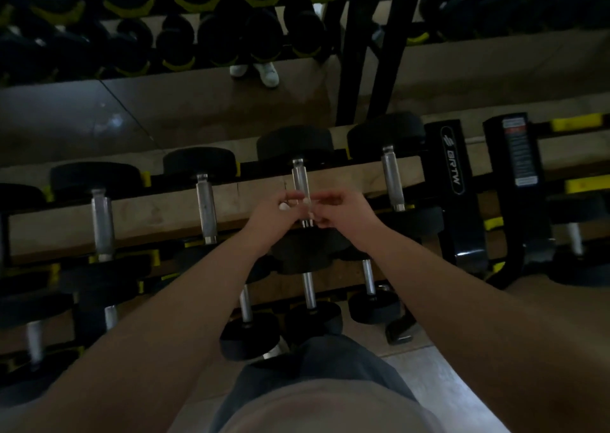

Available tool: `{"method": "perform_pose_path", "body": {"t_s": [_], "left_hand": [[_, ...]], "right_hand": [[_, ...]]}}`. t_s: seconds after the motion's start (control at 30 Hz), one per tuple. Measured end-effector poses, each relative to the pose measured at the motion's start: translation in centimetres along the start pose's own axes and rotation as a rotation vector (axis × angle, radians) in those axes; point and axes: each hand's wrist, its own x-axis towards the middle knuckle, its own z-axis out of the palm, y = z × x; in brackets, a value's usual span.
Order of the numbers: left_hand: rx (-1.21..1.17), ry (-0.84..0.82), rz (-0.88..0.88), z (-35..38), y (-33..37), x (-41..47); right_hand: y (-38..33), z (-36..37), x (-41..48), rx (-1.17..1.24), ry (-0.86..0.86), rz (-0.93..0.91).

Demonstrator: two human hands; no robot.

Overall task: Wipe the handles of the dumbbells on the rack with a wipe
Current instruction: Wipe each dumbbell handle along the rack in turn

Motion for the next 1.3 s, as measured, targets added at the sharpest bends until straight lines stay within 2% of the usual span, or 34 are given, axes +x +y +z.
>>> {"method": "perform_pose_path", "body": {"t_s": [0.13, 0.23, 0.47, 0.73, 0.93, 1.0, 1.1, 1.2, 1.3], "left_hand": [[0.091, -0.033, -0.039, 0.7, 0.4, -1.2], [-0.016, -0.050, -0.033, 1.6, 0.9, -1.8], [-0.076, -0.127, -0.034, 5.4, 3.8, -1.3], [-0.087, -0.017, -0.115, 14.2, 8.5, 1.9], [-0.306, 0.066, -0.238, 18.0, 9.8, 5.1], [-0.292, 0.065, -0.273, 18.9, 10.1, 6.0], [-0.272, 0.044, -0.346, 19.7, 10.0, 7.2], [-0.251, 0.086, -0.424, 20.0, 9.3, 8.5], [-0.268, 0.127, -0.448, 19.9, 8.4, 9.8]], "right_hand": [[-0.5, -0.3, -2.0, 0.129, 0.044, 0.006], [-0.4, -1.1, -3.1, 0.148, 0.039, 0.041], [0.3, -6.2, -2.5, 0.249, -0.011, 0.084], [0.9, -15.5, 0.2, 0.248, 0.007, 0.080], [1.6, -20.7, 2.8, 0.547, -0.133, 0.131], [2.4, -21.4, 4.1, 0.482, -0.137, 0.123], [3.2, -21.8, 5.9, 0.233, -0.095, 0.094], [3.6, -21.8, 8.1, -0.051, 0.068, 0.041], [3.0, -21.9, 9.9, -0.167, 0.221, -0.013]]}}
